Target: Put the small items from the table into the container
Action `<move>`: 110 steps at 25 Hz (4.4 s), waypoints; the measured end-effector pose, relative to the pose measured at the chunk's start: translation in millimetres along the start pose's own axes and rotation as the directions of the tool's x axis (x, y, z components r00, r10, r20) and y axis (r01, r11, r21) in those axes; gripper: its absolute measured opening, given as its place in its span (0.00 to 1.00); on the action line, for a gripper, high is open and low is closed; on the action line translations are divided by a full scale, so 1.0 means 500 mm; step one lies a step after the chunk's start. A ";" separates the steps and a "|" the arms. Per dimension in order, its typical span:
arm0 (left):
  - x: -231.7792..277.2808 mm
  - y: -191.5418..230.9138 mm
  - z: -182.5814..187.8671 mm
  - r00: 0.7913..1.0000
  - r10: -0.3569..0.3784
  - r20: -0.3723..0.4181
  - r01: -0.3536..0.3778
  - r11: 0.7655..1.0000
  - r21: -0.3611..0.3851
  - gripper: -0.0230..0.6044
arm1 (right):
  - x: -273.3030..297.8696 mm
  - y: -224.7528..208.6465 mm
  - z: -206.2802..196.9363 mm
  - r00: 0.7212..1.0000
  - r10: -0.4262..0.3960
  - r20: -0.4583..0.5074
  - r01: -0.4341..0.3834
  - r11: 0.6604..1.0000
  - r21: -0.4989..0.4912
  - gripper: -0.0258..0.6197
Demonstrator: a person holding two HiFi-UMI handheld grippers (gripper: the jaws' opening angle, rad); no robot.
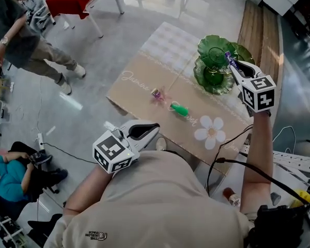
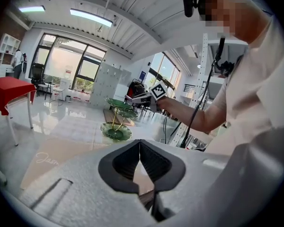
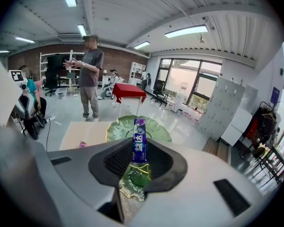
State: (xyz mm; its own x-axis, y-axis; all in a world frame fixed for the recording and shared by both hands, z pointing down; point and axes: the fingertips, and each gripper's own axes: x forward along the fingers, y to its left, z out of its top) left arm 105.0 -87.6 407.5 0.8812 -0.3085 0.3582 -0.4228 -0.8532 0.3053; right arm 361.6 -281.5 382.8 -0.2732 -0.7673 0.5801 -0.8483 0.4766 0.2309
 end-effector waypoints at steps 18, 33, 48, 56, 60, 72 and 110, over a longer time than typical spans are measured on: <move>-0.045 0.061 -0.013 0.995 0.096 0.018 -0.094 0.994 -0.059 0.05 | 0.183 -0.030 -0.008 0.971 0.011 -0.237 -0.054 0.983 -0.176 0.20; -0.121 0.054 -0.022 0.998 0.050 0.023 -0.049 0.998 -0.030 0.05 | 0.044 0.037 0.051 0.995 -0.089 -0.044 0.086 0.994 -0.066 0.21; -0.273 -0.011 -0.097 0.998 -0.057 0.023 0.056 0.998 0.011 0.05 | -0.128 0.495 -0.032 0.996 0.036 0.081 -0.048 0.989 0.141 0.07; -0.356 -0.047 -0.143 0.995 -0.096 0.022 0.095 0.995 0.031 0.05 | -0.192 0.714 -0.065 0.988 0.085 0.126 -0.108 0.975 0.194 0.07; -0.395 -0.060 -0.171 0.994 -0.112 0.020 0.111 0.993 0.039 0.05 | -0.215 0.804 -0.080 0.986 0.101 0.130 -0.125 0.972 0.198 0.07; -0.478 -0.071 -0.245 0.993 -0.121 0.001 0.120 0.992 0.044 0.05 | -0.239 0.959 -0.100 0.985 0.123 0.125 -0.138 0.982 0.126 0.07; -0.255 0.046 -0.095 0.994 0.105 0.037 -0.103 0.993 -0.053 0.05 | 0.141 0.544 -0.341 0.956 0.211 -0.205 -0.247 0.954 -0.170 0.33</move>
State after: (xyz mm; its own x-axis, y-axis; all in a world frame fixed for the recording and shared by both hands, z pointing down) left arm -27.1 -47.9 410.8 0.8392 -0.4115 0.3556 -0.5218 -0.7935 0.3133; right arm 188.8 -132.6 619.8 -0.3470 -0.5446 0.7636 -0.6641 0.7175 0.2099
